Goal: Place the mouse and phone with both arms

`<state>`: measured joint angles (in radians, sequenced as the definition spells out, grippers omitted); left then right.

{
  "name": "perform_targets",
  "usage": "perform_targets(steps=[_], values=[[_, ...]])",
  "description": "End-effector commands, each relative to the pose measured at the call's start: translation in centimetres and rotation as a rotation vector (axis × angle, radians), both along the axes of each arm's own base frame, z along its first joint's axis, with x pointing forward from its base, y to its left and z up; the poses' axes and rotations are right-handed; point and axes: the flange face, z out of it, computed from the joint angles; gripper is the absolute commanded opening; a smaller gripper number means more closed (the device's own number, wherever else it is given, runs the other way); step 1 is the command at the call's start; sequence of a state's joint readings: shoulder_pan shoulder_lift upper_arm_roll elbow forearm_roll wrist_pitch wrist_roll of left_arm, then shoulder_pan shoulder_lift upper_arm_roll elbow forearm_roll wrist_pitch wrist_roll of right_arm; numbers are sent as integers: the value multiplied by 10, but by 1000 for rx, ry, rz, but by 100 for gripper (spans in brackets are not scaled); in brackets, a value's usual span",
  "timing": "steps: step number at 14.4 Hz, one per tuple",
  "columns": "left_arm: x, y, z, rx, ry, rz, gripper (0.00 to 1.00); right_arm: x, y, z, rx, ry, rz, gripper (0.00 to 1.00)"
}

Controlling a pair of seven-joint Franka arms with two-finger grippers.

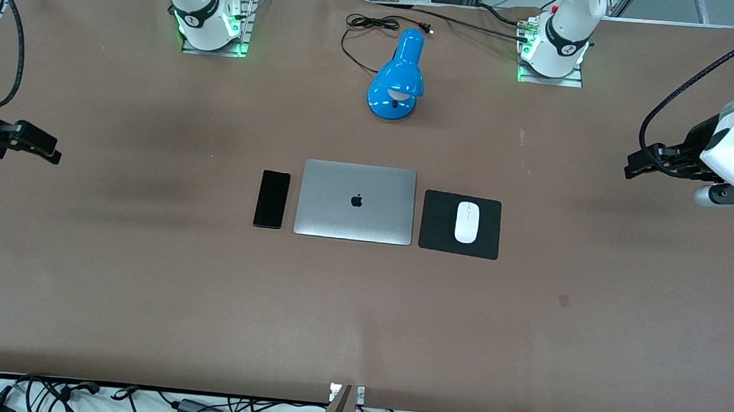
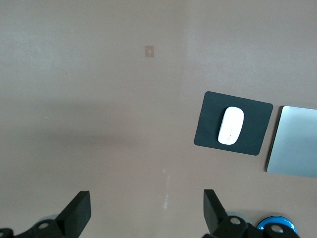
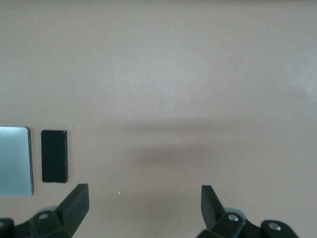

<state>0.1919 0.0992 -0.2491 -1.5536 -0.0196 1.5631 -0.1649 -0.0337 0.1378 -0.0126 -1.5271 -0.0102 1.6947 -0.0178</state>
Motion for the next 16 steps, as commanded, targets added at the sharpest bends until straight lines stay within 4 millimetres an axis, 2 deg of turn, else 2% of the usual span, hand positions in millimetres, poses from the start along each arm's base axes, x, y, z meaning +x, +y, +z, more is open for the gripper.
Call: perform_targets(steps=[1, 6, 9, 16], values=[[-4, 0, 7, 7, 3, -7, 100, -32, -2, -8, -6, -45, 8, 100], [-4, 0, 7, 10, 3, -8, 100, -47, -1, -12, -6, -14, 21, 100], [-4, 1, 7, 7, 3, -7, 100, -54, 0, -4, -2, 30, 22, 100], [-4, 0, 6, 3, 5, -9, 100, -53, -1, 2, 3, 13, 18, 100]])
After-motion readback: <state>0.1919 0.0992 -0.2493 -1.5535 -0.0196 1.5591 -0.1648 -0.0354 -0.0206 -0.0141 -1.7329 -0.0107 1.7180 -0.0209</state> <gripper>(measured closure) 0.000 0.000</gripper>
